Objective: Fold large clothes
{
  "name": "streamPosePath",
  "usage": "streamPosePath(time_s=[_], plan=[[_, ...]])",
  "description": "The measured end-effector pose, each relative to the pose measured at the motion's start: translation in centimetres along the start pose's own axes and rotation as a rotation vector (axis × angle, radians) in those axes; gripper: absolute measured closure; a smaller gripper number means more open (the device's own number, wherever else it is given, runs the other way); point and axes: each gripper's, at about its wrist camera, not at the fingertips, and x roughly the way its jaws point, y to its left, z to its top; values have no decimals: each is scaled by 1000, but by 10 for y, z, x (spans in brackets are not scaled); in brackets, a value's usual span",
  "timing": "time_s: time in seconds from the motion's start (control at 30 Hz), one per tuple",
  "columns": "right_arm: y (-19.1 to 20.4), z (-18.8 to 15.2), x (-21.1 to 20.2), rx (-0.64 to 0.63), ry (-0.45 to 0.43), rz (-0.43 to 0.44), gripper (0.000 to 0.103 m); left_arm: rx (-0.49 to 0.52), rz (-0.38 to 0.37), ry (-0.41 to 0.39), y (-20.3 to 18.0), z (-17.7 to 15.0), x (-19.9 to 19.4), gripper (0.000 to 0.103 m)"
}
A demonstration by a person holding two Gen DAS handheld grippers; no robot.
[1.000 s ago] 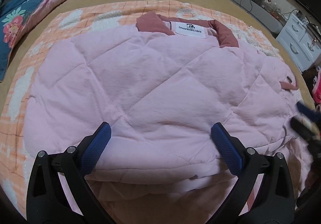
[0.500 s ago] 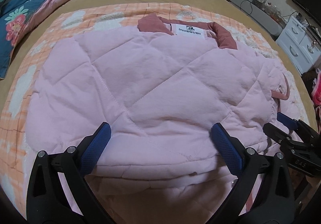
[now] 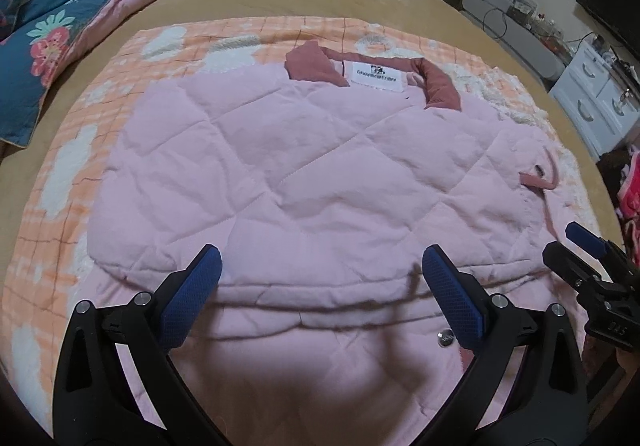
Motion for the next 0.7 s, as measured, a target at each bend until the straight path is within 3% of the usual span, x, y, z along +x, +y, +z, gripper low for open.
streamPosePath(time_s=[0.43,0.7], plan=[[11,-5,-79,0,-144,-8,4,8,-53,-43,-16,-16,-55,9],[21,-8,-112,8,-173,-13,4,12,-71,-97,-18,-19,-91,9]])
